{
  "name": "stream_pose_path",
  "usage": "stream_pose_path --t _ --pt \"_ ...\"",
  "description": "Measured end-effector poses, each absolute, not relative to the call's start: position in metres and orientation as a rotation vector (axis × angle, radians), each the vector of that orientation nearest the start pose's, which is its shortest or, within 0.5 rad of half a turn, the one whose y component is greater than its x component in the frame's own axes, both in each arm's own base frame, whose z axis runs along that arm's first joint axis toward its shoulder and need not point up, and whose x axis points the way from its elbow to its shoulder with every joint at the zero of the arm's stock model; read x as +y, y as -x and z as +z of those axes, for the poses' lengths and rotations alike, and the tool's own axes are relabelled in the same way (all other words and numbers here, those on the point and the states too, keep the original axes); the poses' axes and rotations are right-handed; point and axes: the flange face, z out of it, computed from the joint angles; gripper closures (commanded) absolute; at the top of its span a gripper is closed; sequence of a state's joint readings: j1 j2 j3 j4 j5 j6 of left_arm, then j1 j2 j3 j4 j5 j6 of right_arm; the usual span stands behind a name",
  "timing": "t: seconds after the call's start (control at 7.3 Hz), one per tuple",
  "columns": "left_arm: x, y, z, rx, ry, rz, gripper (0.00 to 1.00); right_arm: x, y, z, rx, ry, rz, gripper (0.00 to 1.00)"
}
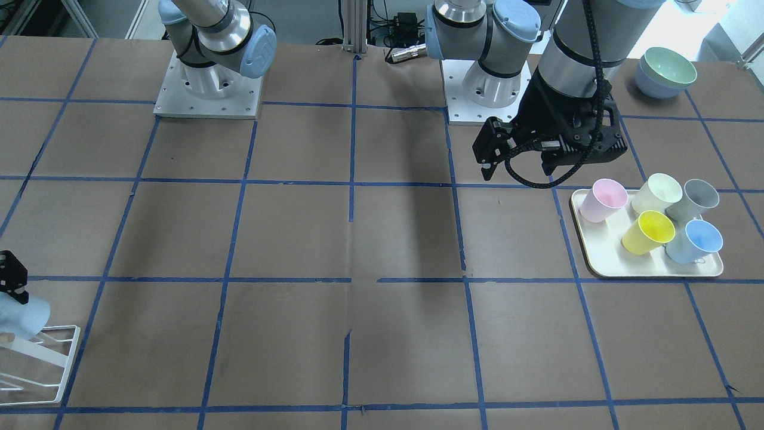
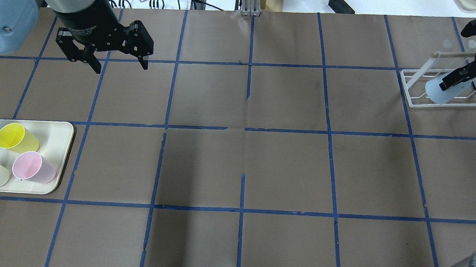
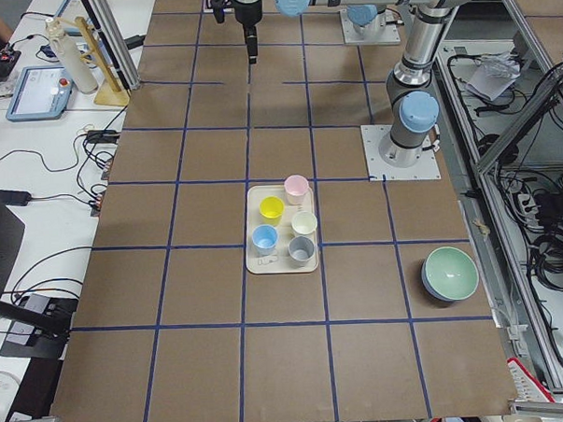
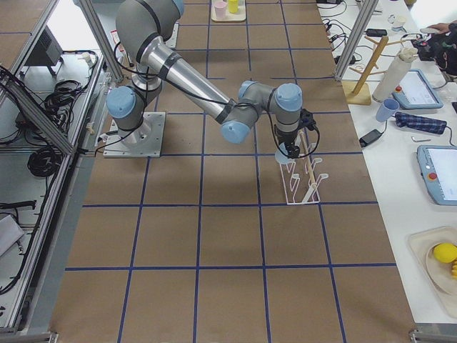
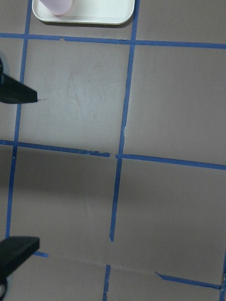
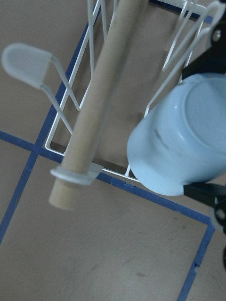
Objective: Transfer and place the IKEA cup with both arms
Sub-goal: 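Lower the right gripper around the light blue cup and close it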
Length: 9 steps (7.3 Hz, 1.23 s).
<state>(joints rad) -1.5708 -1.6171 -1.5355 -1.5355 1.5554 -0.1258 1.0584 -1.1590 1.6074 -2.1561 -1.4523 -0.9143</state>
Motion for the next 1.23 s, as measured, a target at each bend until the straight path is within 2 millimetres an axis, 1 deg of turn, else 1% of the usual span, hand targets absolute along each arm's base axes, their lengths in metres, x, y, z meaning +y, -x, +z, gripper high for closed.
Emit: stream_pose_path --t 0.14,0.41,0.68,1.23 --pt "-0.514 0.135 0.486 3.152 0.198 -0.037 0.00 -0.625 0.185 0.298 3.065 0.637 -0.281 0.93" --pt "-0.514 0.135 0.486 3.152 0.198 -0.037 0.00 -0.625 0.186 0.303 3.075 0.639 -0.280 0.93" --pt "-0.514 0.135 0.486 3.152 0.198 -0.037 0.00 -0.625 0.186 0.321 3.089 0.647 -0.290 0.93" --pt "-0.514 0.134 0.486 3.152 0.200 -0.039 0.00 -0.615 0.184 0.351 3.129 0.657 -0.276 0.93"
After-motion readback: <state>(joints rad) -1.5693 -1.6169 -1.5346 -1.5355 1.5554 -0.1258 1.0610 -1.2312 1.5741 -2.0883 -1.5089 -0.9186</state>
